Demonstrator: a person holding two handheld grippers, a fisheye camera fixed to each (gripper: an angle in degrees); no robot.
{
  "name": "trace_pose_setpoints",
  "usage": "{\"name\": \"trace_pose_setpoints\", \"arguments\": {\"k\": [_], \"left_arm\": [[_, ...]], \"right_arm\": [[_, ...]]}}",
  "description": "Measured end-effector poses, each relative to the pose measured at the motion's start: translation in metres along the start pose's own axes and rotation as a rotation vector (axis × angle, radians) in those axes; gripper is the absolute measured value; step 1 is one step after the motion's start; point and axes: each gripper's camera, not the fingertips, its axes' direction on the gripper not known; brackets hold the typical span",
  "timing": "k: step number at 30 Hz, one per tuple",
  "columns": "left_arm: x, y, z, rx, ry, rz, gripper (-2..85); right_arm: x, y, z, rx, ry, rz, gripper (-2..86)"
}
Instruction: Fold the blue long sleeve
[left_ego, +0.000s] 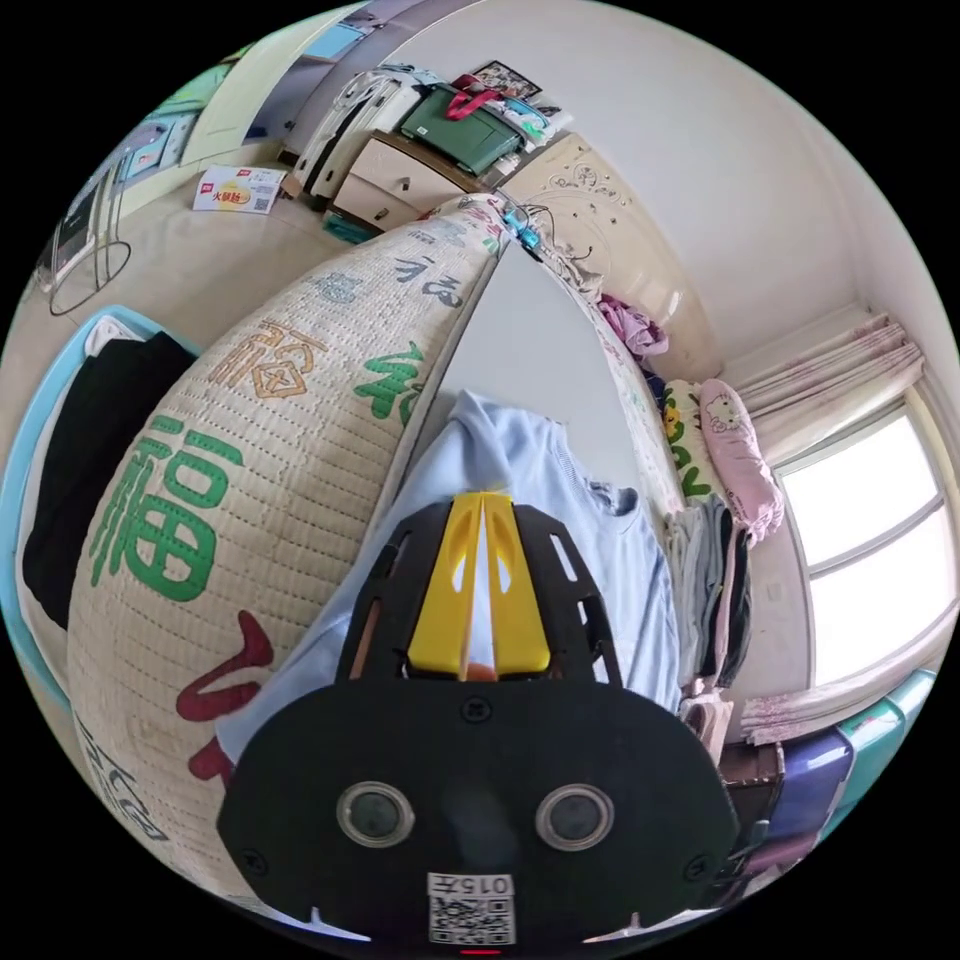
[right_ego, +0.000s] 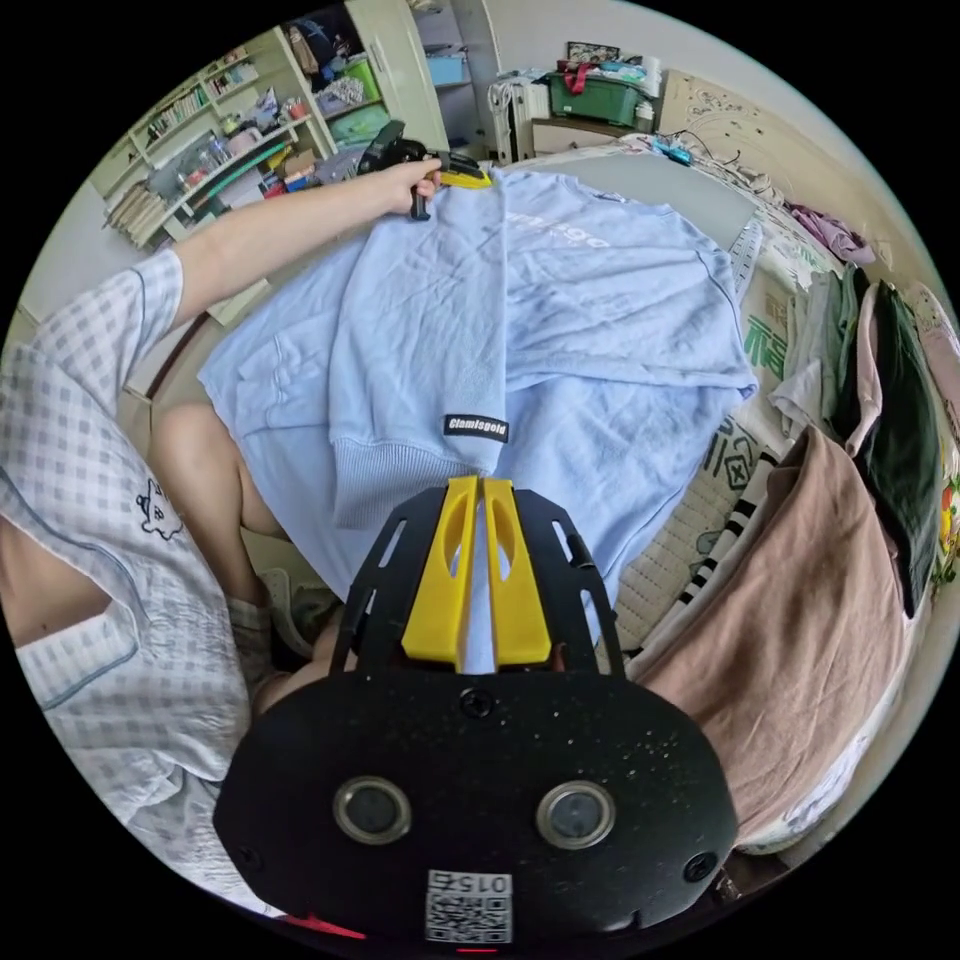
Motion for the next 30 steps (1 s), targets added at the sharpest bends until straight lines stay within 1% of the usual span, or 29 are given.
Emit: {"name": "trace_pose_setpoints", "arguments": {"k": [3, 5, 7, 9, 11, 14, 16, 17, 18, 19, 20, 21, 23, 26, 27, 28, 29, 30], "left_arm": [[-0.007, 0.005, -0.003, 0.000, 0.056, -0.027, -0.7], [-0.005, 0.010, -0.013, 0.007, 0.058, -0.026, -0.6], [0.000, 0.027, -0.045, 0.142, 0.134, 0.023, -0.5], [0.000, 0.063, -0.096, 0.297, 0.258, 0.070, -0.4], [-0.003, 0.099, -0.134, 0.371, 0.304, 0.086, -0.4], [-0.013, 0.172, -0.185, 0.433, 0.349, 0.061, -0.5], [-0.017, 0.213, -0.203, 0.414, 0.372, 0.040, -0.6], [-0.015, 0.235, -0.210, 0.385, 0.372, 0.046, -0.7], [-0.011, 0.248, -0.213, 0.328, 0.357, 0.028, -0.7], [-0.006, 0.253, -0.214, 0.284, 0.354, 0.031, -0.7], [0.006, 0.262, -0.212, 0.189, 0.357, 0.070, -0.7], [0.021, 0.277, -0.209, 0.109, 0.362, 0.120, -0.6], [0.046, 0.307, -0.201, 0.040, 0.343, 0.220, -0.3], [0.078, 0.348, -0.172, -0.068, 0.285, 0.321, 1.5], [0.092, 0.356, -0.158, -0.126, 0.333, 0.352, 5.0], [0.103, 0.359, -0.150, -0.160, 0.372, 0.395, 6.7], [0.128, 0.368, -0.138, -0.226, 0.415, 0.502, 8.4], [0.156, 0.383, -0.129, -0.270, 0.403, 0.633, 9.5]], "right_arm": [[0.015, 0.001, -0.012, 0.008, -0.050, 0.038, 0.3], [0.021, 0.003, -0.019, 0.012, -0.061, 0.045, 0.6], [0.026, 0.006, -0.027, 0.036, -0.073, 0.035, 0.9], [0.042, 0.012, -0.038, 0.079, -0.145, 0.049, 1.8], [0.055, 0.015, -0.048, 0.108, -0.202, 0.067, 2.5], [0.066, 0.025, -0.074, 0.182, -0.169, 0.083, 2.4], [0.075, 0.035, -0.094, 0.265, -0.143, 0.110, 1.5], [0.082, 0.044, -0.106, 0.347, -0.151, 0.130, 1.3], [0.092, 0.051, -0.116, 0.413, -0.201, 0.146, 1.3], [0.097, 0.054, -0.119, 0.434, -0.235, 0.150, 1.5], [0.106, 0.056, -0.122, 0.458, -0.303, 0.156, 2.2], [0.114, 0.056, -0.122, 0.466, -0.354, 0.177, 3.3], [0.125, 0.052, -0.119, 0.438, -0.399, 0.212, 5.9], [0.134, 0.050, -0.117, 0.377, -0.397, 0.244, 7.0], [0.137, 0.052, -0.117, 0.358, -0.405, 0.252, 7.2], [0.138, 0.054, -0.117, 0.352, -0.412, 0.253, 7.2], [0.139, 0.058, -0.119, 0.351, -0.426, 0.252, 7.2], [0.142, 0.063, -0.122, 0.357, -0.436, 0.256, 7.2]]}}
